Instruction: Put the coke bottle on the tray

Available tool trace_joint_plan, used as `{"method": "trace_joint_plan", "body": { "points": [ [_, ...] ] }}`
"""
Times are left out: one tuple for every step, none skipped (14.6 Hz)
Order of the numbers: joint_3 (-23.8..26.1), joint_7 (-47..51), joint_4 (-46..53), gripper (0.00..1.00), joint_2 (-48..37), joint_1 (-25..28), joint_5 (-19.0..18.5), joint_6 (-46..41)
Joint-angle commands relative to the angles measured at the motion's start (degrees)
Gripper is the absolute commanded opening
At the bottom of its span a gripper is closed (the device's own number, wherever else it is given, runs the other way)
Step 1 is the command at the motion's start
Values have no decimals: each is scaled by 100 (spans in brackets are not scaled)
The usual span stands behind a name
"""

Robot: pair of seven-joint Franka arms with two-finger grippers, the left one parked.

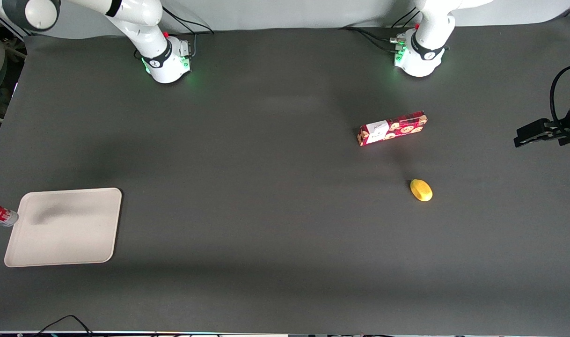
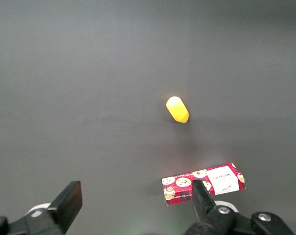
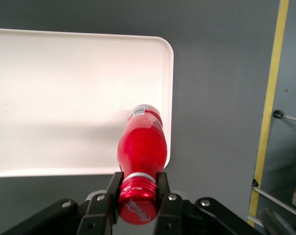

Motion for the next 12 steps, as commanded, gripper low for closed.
{"method": "trace_joint_plan", "body": {
  "points": [
    [43, -258, 698, 0, 712, -147, 360, 60],
    [43, -258, 689, 0, 739, -147, 422, 60],
    [43, -258, 681, 0, 792, -147, 431, 52],
    [43, -267, 663, 0, 792, -147, 431, 52],
    [43, -276, 663, 0, 818, -147, 431, 60],
    [43, -302, 663, 0, 879, -147, 431, 60],
    [43, -381, 663, 0, 915, -155, 423, 69],
    [35, -408, 672, 0, 950, -147, 414, 69],
    [26, -417, 672, 0, 950, -155, 414, 69],
    [26, -425, 663, 0, 950, -155, 414, 69],
    [26, -469, 654, 15, 959, -155, 414, 78],
    [26, -478, 654, 46, 968, -155, 414, 113]
  ]
}}
